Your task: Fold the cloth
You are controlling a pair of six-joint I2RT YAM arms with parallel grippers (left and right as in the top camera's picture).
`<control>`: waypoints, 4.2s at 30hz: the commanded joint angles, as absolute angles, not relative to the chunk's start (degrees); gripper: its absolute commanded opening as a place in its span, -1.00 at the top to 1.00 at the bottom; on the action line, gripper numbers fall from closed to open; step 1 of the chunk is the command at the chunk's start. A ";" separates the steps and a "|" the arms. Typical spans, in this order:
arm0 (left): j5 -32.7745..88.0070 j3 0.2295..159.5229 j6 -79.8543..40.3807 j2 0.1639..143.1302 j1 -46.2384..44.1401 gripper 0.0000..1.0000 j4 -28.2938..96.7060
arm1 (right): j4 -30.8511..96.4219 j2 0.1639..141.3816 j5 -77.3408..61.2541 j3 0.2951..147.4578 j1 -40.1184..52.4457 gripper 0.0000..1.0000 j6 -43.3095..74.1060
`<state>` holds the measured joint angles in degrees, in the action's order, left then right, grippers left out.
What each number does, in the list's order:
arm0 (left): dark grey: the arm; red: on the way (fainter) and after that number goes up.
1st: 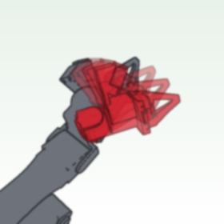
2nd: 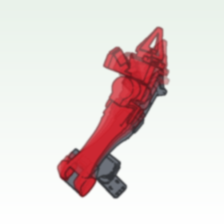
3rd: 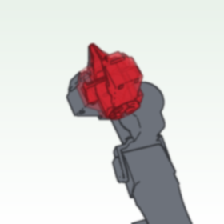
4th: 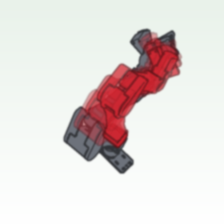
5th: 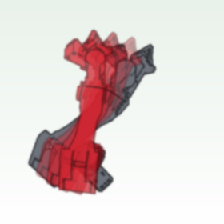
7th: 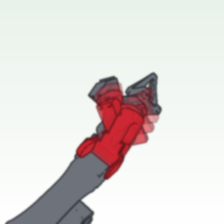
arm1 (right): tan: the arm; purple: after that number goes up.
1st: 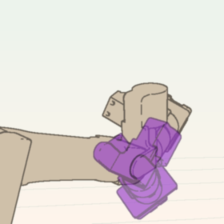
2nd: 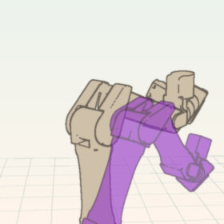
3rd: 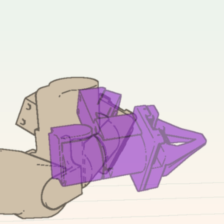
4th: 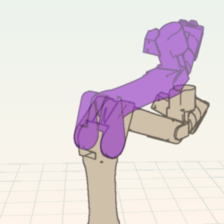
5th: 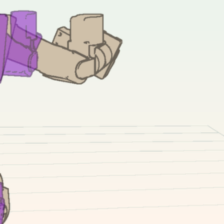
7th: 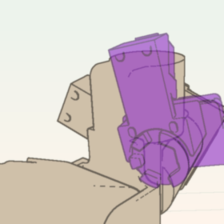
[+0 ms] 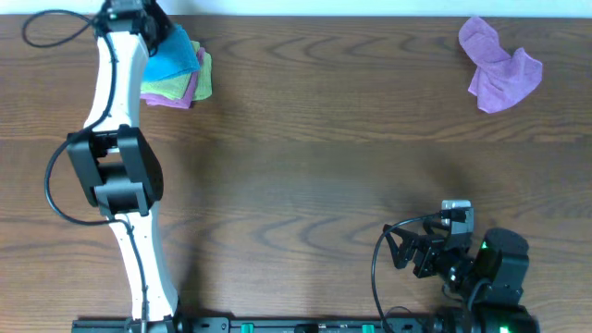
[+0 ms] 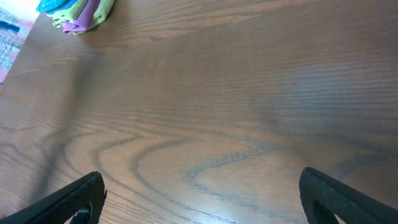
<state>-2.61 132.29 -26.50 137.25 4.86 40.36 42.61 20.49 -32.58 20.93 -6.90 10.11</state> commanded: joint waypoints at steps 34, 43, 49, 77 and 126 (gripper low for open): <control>11.84 151.30 -18.87 133.49 4.78 -0.91 71.46 | 42.68 20.21 -32.80 20.86 -7.31 -0.99 10.68; 10.31 151.28 -13.19 132.92 4.34 -0.91 79.68 | 42.68 20.21 -32.80 20.86 -7.31 -0.98 10.68; 5.54 151.22 -13.28 130.30 1.80 -0.91 79.02 | 42.68 20.21 -32.80 20.86 -7.31 -0.98 10.68; -4.08 82.94 -11.49 78.46 0.40 -0.91 50.19 | 42.68 20.21 -32.80 20.86 -7.31 -0.99 10.68; -5.10 16.16 -5.23 2.94 0.32 -0.91 47.11 | 42.68 20.21 -32.80 20.86 -7.31 -0.99 10.68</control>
